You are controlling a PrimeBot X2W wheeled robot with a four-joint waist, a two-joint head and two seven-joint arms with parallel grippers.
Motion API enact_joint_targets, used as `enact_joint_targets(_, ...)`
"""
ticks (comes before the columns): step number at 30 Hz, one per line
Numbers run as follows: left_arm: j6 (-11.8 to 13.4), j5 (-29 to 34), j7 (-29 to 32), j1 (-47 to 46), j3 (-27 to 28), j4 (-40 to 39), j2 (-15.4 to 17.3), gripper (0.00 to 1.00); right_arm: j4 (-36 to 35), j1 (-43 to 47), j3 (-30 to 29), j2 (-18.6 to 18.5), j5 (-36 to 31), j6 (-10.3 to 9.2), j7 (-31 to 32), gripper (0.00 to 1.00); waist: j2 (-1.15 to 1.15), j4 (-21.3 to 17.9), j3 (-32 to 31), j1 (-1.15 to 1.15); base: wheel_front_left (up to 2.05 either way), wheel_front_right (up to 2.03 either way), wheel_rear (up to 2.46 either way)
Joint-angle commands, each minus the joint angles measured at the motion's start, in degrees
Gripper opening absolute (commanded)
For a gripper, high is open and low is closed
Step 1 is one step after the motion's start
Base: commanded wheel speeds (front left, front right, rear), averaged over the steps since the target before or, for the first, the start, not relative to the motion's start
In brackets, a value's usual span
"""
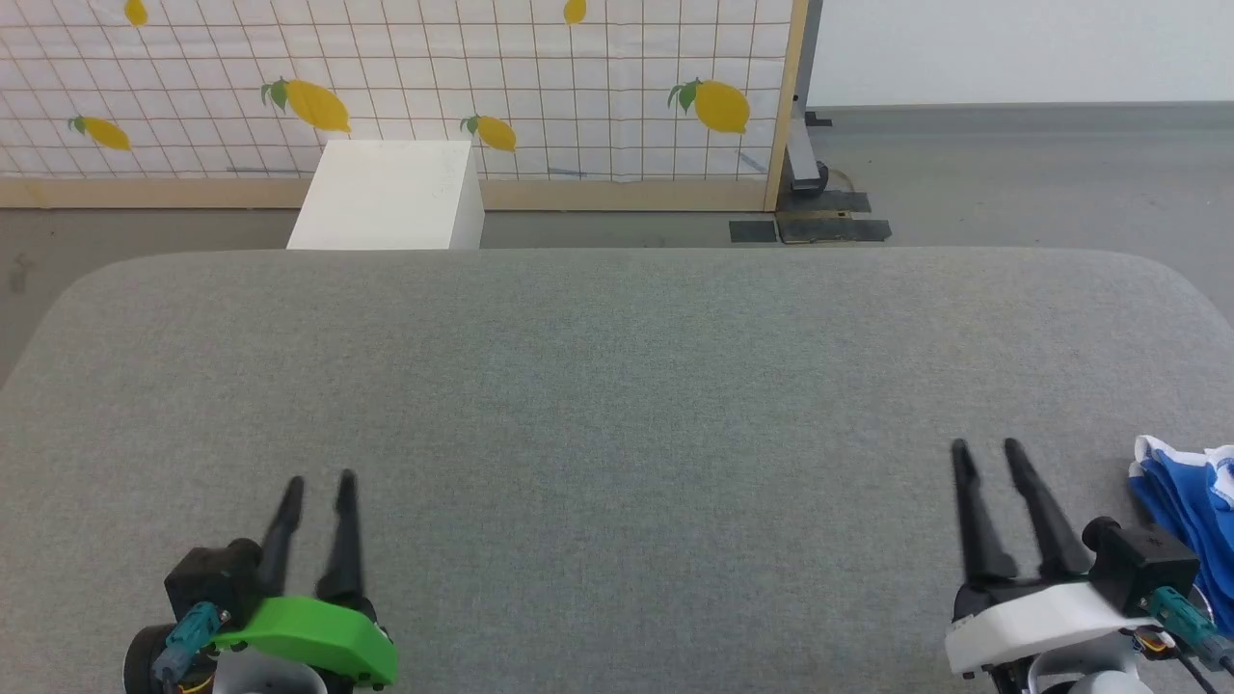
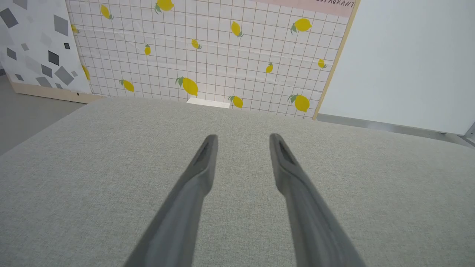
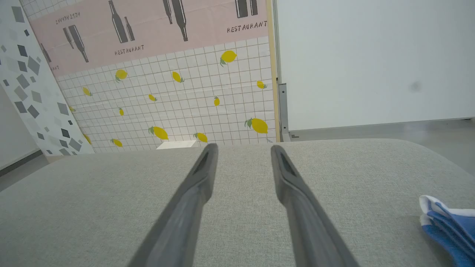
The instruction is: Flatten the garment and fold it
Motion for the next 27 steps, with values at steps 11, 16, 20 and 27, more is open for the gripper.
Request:
enact_joint_targets(11,-0.4,1.7,0.9,0.0,0.7,-0.5,-0.8,0.0,-0.6,0.0,0.1,0.0,-0.7,-0.01,1.0,0.0,0.0,-0.1,0.1,0.0,0.0,0.0,0.0)
enact_joint_targets(16,-0.6,2.8,1.5,0.0,1.2,-0.8,-1.4,0.0,-1.0,0.0,0.1,0.0,-1.1,-0.01,1.5,0.0,0.0,-0.1,0.2,0.0,0.0,0.0,0.0)
enact_joint_targets(20,-0.8,3.6,1.9,0.0,1.5,-1.1,-1.8,0.0,-1.3,-0.1,0.2,0.0,-1.5,-0.01,2.0,0.0,0.0,-0.1,0.2,0.0,0.0,0.0,0.0)
enact_joint_targets(27,-1.1,5.1,2.7,0.0,2.2,-1.5,-2.5,0.0,-1.8,-0.1,0.3,0.0,-2.1,-0.02,2.8,0.0,0.0,-0.2,0.3,0.0,0.0,0.0,0.0)
